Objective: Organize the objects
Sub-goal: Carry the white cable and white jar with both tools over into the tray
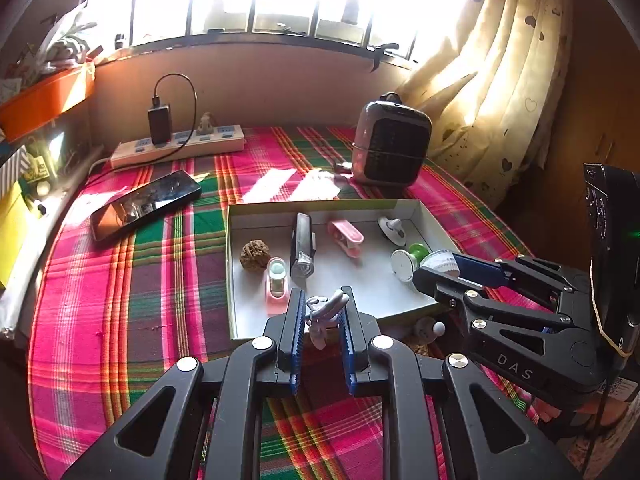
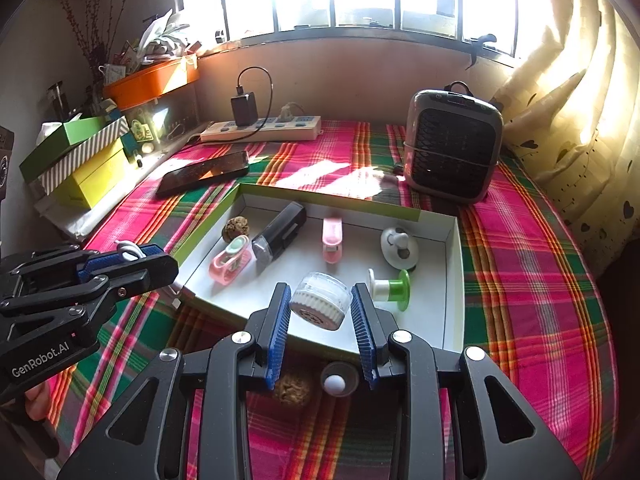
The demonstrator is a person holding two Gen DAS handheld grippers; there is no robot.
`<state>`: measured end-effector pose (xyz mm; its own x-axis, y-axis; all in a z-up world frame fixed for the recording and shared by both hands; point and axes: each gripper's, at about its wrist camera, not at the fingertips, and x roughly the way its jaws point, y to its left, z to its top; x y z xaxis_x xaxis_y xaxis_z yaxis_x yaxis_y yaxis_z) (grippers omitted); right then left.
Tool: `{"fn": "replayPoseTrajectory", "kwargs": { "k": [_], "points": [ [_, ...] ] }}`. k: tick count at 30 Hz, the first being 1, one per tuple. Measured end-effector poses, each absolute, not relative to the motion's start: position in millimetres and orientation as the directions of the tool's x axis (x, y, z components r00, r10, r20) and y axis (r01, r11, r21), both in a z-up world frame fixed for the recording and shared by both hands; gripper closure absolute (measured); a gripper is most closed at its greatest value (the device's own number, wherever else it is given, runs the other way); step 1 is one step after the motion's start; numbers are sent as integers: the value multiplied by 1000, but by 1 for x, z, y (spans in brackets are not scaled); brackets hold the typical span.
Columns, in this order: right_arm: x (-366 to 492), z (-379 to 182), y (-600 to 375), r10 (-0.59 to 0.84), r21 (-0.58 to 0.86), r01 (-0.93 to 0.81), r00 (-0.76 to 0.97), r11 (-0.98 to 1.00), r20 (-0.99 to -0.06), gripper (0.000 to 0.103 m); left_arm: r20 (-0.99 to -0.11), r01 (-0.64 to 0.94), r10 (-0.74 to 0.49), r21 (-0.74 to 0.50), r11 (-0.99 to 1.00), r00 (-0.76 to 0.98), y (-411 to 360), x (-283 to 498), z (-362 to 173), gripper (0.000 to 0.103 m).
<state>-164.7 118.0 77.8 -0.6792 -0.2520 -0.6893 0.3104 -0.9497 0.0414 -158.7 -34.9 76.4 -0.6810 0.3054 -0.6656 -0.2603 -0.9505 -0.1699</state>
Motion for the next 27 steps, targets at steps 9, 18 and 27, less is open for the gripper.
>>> {"fn": "replayPoseTrajectory", "kwargs": {
  "k": [9, 18, 27],
  "points": [
    [-188, 71, 136, -216, 33, 275, -670, -961, -711, 70, -688, -273, 315, -174, -946, -654, -23, -183, 68, 88],
    [-207, 57, 146, -204, 38, 264, -639, -964, -742, 70, -714, -291, 319, -166, -942, -624, -11, -203, 59, 88],
    [-217, 51, 146, -203, 32, 274, -624, -961, -755, 70, -738, -307, 314, -152, -940, -598, 2, -219, 49, 88]
  ]
}}
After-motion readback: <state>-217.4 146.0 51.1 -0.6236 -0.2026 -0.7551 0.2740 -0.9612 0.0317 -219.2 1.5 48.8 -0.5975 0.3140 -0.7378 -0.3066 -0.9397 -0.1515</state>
